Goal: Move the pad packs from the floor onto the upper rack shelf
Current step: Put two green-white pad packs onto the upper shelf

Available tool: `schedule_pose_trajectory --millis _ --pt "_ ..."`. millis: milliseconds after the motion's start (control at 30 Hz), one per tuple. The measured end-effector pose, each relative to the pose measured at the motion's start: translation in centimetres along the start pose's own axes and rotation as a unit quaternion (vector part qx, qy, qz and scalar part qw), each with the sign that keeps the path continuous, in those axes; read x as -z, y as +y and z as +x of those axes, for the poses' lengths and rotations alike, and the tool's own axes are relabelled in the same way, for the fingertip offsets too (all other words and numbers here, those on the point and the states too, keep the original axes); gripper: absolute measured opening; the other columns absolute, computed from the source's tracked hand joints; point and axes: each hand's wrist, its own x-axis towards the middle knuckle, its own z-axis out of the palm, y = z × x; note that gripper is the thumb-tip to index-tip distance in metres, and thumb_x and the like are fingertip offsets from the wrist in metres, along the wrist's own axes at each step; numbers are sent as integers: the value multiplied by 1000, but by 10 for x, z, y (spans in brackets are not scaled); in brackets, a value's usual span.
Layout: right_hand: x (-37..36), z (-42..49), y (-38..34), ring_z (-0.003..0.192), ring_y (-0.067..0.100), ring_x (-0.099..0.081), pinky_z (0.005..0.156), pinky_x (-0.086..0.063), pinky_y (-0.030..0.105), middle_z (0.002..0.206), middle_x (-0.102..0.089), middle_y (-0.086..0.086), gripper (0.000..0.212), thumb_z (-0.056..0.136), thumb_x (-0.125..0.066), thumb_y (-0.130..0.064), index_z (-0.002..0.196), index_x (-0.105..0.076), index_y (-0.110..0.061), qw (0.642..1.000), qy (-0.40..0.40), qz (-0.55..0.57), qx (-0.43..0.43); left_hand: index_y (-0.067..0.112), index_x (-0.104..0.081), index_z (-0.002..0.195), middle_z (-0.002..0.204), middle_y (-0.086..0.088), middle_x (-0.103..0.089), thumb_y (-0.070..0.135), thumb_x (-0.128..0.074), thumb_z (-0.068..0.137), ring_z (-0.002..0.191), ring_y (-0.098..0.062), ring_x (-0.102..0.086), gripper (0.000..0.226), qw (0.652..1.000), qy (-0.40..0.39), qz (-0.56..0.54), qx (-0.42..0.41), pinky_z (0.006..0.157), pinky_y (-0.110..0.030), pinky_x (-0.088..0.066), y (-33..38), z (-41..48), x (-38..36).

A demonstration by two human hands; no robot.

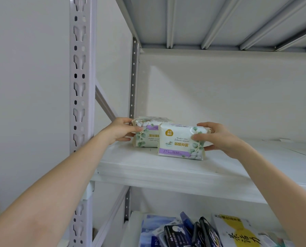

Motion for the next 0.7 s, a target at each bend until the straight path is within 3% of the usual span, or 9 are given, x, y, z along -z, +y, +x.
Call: schedule_pose_trajectory --millis 100,233,333,500,600,700 --pt "-3 -5 2 96 18 -69 75 -57 36 111 -67 6 69 73 -82 -17 133 -49 -13 1000 -1 28 -9 25 -67 116 113 5 -71 29 -81 75 107 -11 -65 43 999 -44 -14 -2 89 -29 -51 -8 -18 -6" --pt "-15 -8 -3 96 20 -69 80 -58 41 109 -68 6 61 71 -83 -17 125 -54 -12 999 7 49 -6 22 -62 122 116 7 -70 20 -81 76 99 4 -65 49 994 -109 -10 -29 76 -11 -49 -7 -36 -12" --pt "-30 -8 -12 95 20 -69 82 -58 45 108 -68 7 49 71 -83 -15 113 -57 -15 998 0 63 -1 27 -59 127 119 9 -68 42 -90 53 113 -4 -60 82 991 -119 35 -41 101 -23 -42 -9 -37 -10" --pt "-57 -5 -22 95 21 -68 75 -58 40 110 -66 6 45 72 -82 -14 105 -53 -18 996 -11 90 10 29 -50 138 121 10 -67 53 -94 36 116 -8 -58 113 991 -112 75 -24 110 -34 -38 -12 -35 -6" --pt "-67 -2 -22 97 21 -68 77 -58 41 114 -65 8 47 72 -83 -15 107 -52 -18 995 -12 101 10 25 -51 137 120 5 -67 50 -95 32 114 -11 -60 117 993 -101 63 -20 108 -35 -42 -13 -35 -5" --pt "-73 0 -22 97 21 -68 77 -58 41 116 -65 9 57 72 -83 -14 116 -47 -17 994 -6 111 8 23 -57 129 118 2 -69 35 -96 43 112 -12 -63 95 994 -103 34 -24 106 -34 -44 -12 -39 -4"
